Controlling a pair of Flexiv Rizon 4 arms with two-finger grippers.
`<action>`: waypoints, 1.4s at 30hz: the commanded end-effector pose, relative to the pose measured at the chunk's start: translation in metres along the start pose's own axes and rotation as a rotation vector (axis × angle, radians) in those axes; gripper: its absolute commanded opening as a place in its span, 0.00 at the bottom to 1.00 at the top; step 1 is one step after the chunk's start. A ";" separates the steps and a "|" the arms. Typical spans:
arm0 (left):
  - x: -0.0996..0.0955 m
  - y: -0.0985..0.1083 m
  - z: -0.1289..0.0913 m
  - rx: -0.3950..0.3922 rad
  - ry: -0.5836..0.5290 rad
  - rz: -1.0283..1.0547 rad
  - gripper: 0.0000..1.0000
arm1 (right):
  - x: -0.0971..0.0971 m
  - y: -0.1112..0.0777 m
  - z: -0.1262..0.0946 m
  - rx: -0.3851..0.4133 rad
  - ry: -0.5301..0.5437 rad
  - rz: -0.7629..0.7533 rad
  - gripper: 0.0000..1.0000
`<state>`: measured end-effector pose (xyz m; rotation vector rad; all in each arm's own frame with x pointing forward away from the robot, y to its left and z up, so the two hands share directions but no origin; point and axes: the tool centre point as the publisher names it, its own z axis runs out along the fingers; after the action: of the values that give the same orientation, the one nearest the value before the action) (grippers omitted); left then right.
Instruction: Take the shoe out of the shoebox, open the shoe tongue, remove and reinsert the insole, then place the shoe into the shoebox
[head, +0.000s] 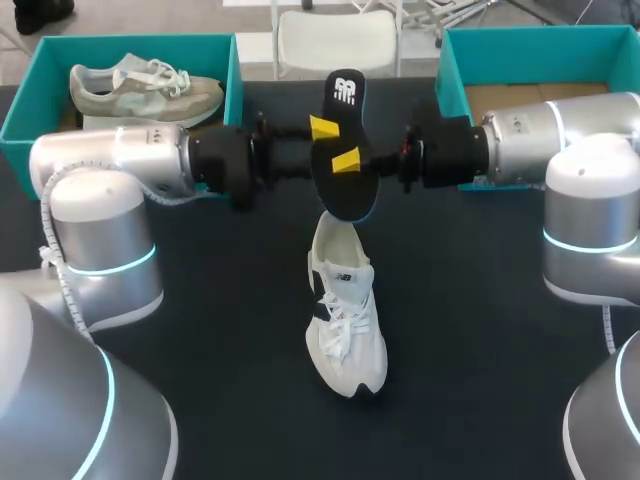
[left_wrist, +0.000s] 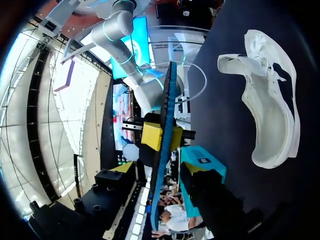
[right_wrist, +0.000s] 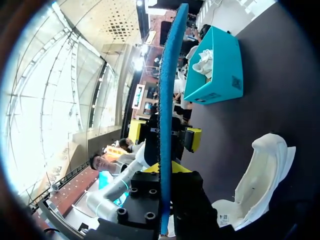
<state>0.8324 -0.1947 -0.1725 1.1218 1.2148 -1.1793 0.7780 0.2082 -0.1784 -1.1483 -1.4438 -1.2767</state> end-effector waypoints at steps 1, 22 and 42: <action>-0.011 -0.005 -0.019 -0.021 0.046 -0.082 1.00 | -0.001 -0.003 0.000 -0.015 -0.016 -0.003 0.00; 0.031 -0.022 -0.099 -0.127 0.388 -0.965 1.00 | 0.008 0.009 -0.013 -0.099 -0.162 -0.538 0.00; 0.049 -0.027 -0.108 -0.208 0.418 -1.129 1.00 | 0.014 0.016 -0.008 -0.107 -0.138 -0.843 0.00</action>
<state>0.7980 -0.0917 -0.2257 0.4692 2.3914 -1.5890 0.7921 0.2003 -0.1612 -0.6926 -2.0925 -1.8739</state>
